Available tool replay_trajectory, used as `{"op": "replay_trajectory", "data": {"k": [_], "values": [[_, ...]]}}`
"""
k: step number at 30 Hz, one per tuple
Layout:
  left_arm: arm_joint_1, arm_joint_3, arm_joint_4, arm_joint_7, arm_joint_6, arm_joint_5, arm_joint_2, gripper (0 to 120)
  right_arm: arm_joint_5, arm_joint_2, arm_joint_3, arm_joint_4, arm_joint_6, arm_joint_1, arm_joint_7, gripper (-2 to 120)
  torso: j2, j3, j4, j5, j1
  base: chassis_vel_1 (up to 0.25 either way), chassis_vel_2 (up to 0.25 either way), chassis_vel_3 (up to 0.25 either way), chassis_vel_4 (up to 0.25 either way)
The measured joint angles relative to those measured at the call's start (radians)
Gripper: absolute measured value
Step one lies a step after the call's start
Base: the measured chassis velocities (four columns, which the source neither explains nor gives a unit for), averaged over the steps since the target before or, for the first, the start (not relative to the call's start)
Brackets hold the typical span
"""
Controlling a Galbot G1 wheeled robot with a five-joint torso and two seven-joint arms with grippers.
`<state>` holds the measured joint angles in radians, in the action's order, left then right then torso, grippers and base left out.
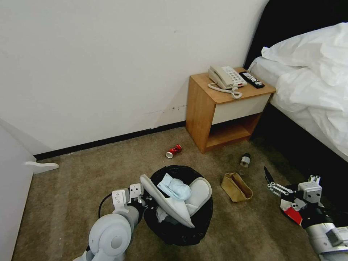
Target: Pick up the trash bin, then pick up the garbage from the floor and place it into the trash bin.
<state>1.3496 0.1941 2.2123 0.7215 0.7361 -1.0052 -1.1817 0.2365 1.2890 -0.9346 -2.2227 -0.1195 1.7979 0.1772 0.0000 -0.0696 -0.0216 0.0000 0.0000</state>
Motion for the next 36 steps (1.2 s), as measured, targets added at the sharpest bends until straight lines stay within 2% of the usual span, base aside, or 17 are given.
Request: {"op": "replay_trajectory", "data": {"k": [36], "values": [[0.021,0.011,0.006,-0.014,0.000,0.026,-0.006,0,-0.007,0.003,0.002,-0.004,-0.004,0.005,0.005,100,0.000,0.000,0.0001,0.0000,0.000,-0.067,0.070,0.073,-0.072]]}}
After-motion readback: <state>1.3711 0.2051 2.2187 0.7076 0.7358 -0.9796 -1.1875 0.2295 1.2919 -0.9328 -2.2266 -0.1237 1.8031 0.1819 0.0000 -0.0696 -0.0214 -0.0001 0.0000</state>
